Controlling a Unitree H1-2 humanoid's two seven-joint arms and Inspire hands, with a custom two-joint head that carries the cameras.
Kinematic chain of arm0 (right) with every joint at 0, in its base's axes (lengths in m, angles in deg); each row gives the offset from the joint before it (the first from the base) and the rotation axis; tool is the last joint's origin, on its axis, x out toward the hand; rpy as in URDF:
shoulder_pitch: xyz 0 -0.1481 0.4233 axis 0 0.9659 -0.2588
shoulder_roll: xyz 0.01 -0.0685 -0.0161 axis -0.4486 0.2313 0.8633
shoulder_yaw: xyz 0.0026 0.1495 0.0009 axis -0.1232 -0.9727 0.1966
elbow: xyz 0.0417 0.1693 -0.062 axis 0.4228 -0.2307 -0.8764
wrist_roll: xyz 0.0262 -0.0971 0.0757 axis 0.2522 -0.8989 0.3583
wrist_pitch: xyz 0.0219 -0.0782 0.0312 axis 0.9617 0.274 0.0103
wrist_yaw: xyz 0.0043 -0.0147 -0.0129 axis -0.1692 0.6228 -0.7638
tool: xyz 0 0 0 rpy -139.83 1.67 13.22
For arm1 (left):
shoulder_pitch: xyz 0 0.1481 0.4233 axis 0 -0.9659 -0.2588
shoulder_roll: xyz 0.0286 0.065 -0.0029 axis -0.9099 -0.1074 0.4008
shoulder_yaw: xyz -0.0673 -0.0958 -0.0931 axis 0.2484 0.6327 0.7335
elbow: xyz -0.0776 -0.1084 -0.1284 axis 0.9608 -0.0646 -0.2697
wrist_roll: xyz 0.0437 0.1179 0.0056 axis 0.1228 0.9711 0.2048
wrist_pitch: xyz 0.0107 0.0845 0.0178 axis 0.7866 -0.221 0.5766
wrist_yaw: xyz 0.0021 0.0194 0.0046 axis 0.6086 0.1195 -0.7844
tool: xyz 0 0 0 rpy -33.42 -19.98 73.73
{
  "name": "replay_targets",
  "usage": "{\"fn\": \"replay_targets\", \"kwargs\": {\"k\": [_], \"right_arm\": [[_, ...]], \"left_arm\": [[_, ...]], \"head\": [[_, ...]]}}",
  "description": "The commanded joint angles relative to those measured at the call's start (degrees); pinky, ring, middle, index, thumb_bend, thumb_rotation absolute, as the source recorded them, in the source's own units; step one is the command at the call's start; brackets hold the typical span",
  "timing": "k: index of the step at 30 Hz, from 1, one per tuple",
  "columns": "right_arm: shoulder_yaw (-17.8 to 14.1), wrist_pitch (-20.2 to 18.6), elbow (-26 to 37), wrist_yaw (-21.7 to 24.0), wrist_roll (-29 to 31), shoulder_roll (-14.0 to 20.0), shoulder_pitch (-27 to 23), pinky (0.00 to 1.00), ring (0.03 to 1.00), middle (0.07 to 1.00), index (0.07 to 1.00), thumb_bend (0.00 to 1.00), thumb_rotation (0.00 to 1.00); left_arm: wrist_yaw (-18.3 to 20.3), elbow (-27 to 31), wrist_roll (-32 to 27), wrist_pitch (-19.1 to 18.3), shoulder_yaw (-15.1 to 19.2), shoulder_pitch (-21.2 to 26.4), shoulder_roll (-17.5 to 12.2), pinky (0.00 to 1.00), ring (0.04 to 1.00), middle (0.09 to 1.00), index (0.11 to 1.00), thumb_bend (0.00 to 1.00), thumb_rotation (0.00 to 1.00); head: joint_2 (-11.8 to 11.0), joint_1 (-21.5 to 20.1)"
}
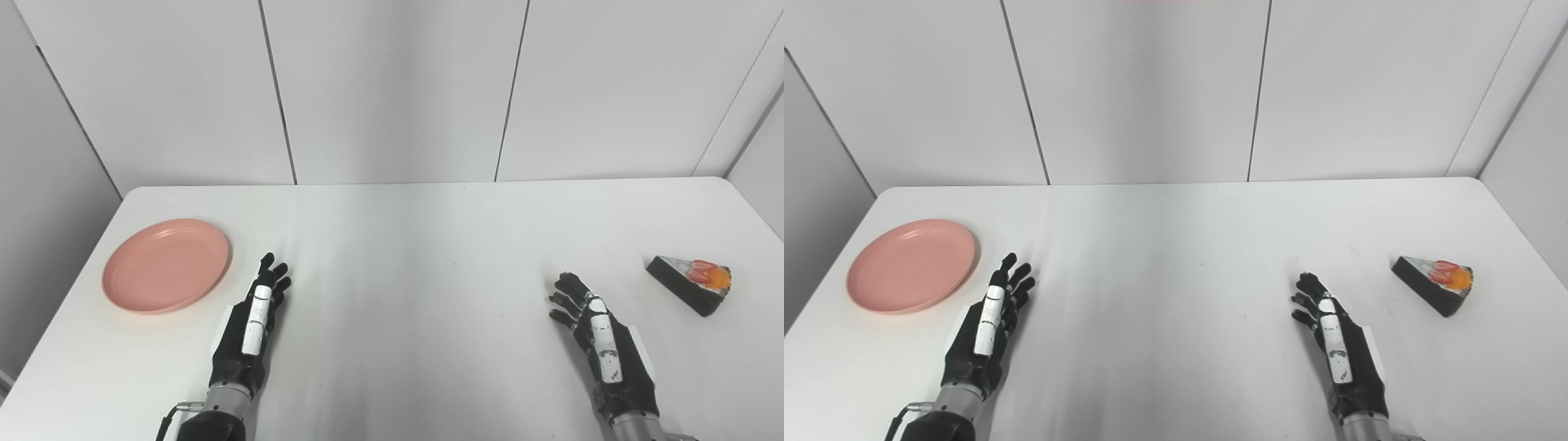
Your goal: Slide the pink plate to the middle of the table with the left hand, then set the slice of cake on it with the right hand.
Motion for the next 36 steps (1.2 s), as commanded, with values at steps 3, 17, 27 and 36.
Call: {"fn": "replay_targets", "kwargs": {"k": [3,17,27,36], "right_arm": [[0.45,-0.55,-0.18,1.07,0.36,0.06,0.08,0.83,0.861,0.873,0.852,0.86,0.99],[0.43,1.04,-3.03,1.84,0.47,0.71,-0.52,0.83,0.862,0.876,0.859,0.84,1.00],[0.64,1.21,-3.14,1.92,0.14,0.54,-0.27,0.82,0.856,0.873,0.854,0.86,0.99],[0.58,0.99,-2.06,1.57,0.18,0.09,0.08,0.82,0.855,0.871,0.853,0.87,0.99]], "left_arm": [[1.19,0.46,0.24,-0.97,-1.02,0.67,-0.05,0.97,0.939,0.954,1.000,0.76,0.99],[0.44,-1.38,2.00,-0.15,-1.27,1.05,0.56,0.95,0.932,0.958,1.000,0.74,1.00],[0.64,-1.39,2.82,0.29,-1.14,0.78,0.05,0.94,0.922,0.953,1.000,0.77,1.00],[1.04,-0.53,1.79,-0.95,-0.64,0.47,0.11,0.96,0.930,0.957,1.000,0.77,1.00]], "head": [[-0.32,0.22],[-1.16,1.06],[-0.26,0.93],[-0.09,0.93]]}}
